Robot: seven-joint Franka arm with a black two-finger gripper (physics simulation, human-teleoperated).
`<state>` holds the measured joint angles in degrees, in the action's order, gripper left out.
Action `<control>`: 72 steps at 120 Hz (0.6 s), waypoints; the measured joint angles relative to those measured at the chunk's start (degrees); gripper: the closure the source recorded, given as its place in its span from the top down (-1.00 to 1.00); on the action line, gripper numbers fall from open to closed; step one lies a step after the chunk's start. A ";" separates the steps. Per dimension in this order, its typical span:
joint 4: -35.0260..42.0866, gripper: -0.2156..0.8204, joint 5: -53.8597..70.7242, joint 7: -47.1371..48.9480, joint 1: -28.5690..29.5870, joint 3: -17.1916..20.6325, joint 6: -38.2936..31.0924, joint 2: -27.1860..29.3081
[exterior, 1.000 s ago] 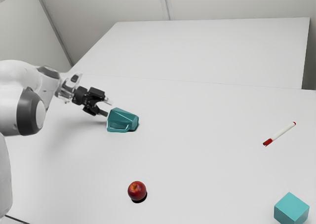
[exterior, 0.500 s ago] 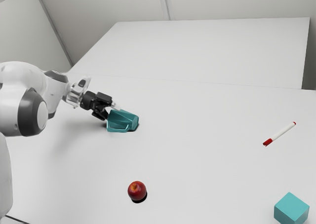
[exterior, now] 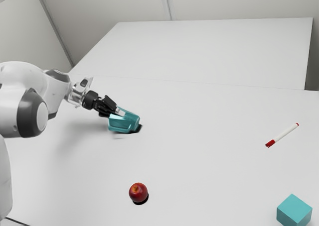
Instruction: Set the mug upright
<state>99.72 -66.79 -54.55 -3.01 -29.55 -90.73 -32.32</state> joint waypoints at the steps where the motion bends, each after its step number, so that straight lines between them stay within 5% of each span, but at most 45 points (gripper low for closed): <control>1: -0.02 -0.75 0.04 -0.01 0.01 0.09 -0.06 0.16; 20: -0.61 -0.86 4.46 0.05 -0.51 3.45 -3.18 6.63; 39: -0.82 -0.90 22.46 1.15 -3.67 9.96 -10.51 14.34; 72: 2.93 -0.92 53.45 5.24 -9.44 13.96 -22.10 16.38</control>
<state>102.66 -13.34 -49.31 -12.45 -15.58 -112.83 -15.94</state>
